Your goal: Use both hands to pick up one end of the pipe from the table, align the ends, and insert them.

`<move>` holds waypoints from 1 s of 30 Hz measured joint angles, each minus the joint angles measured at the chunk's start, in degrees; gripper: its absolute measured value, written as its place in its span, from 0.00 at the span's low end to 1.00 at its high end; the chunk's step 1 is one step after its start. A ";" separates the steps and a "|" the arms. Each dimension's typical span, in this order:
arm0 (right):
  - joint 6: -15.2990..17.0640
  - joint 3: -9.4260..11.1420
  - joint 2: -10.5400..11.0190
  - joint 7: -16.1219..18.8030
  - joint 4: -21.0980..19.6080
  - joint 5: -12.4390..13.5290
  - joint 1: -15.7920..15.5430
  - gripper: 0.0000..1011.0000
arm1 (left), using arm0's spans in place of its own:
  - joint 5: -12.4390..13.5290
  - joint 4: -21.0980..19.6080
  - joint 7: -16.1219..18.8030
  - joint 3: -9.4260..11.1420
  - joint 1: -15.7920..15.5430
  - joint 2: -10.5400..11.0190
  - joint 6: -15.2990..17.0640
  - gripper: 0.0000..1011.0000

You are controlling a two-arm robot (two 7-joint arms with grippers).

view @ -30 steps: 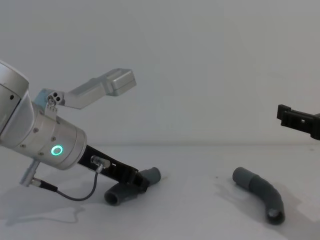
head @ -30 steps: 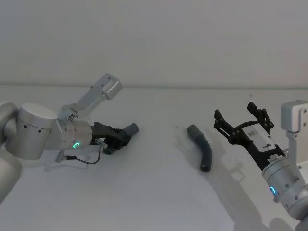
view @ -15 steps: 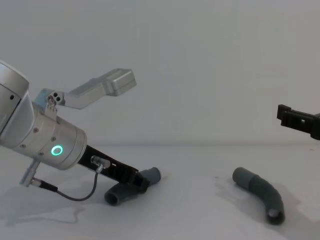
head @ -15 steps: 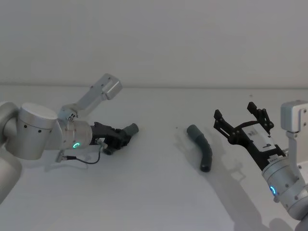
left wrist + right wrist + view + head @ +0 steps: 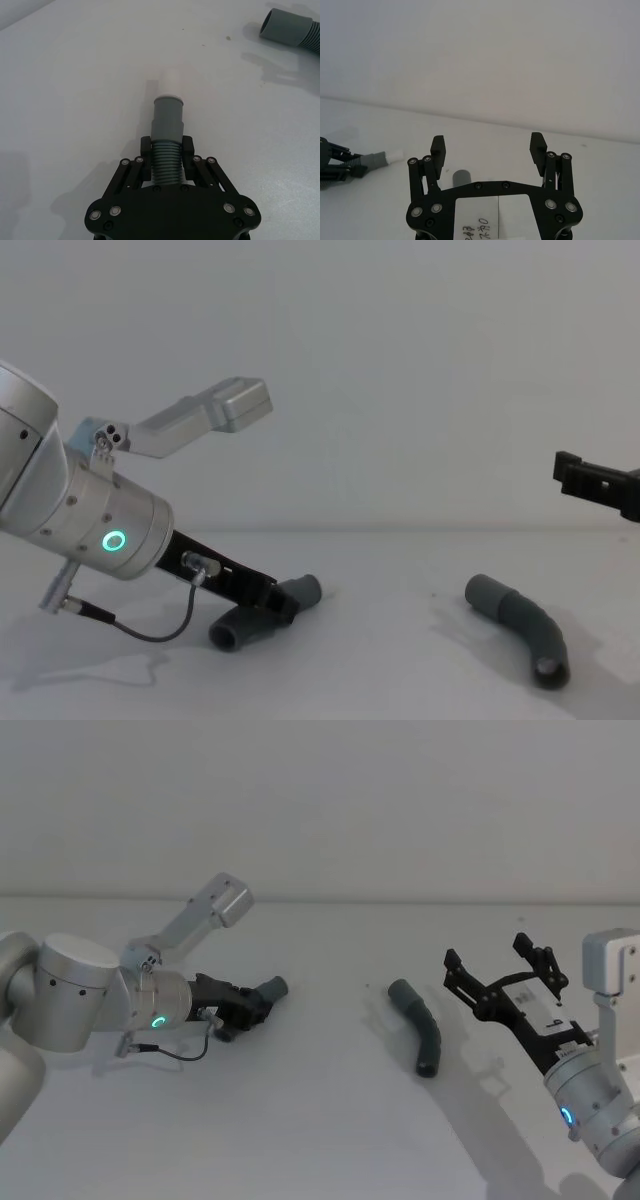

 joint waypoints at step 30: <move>25.82 -3.59 4.34 5.11 -0.60 -0.21 5.78 0.99 | 0.00 0.00 0.00 0.00 0.00 0.00 -0.01 0.34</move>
